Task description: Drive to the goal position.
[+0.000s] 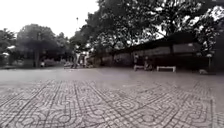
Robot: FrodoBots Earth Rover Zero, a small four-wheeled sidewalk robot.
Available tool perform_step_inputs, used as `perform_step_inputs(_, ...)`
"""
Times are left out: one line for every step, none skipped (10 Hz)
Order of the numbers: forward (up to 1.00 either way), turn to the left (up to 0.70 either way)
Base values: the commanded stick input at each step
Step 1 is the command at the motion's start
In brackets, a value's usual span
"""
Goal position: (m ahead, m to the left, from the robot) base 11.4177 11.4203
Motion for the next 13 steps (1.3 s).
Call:
perform_step_inputs(1.0, 0.02)
perform_step_inputs(1.0, 0.17)
perform_step_inputs(1.0, 0.27)
perform_step_inputs(1.0, 0.27)
perform_step_inputs(1.0, 0.27)
perform_step_inputs(1.0, 0.27)
perform_step_inputs(1.0, 0.0)
perform_step_inputs(1.0, 0.0)
perform_step_inputs(1.0, 0.0)
perform_step_inputs(1.0, 0.0)
perform_step_inputs(1.0, 0.0)
perform_step_inputs(1.0, 0.0)
perform_step_inputs(1.0, 0.0)
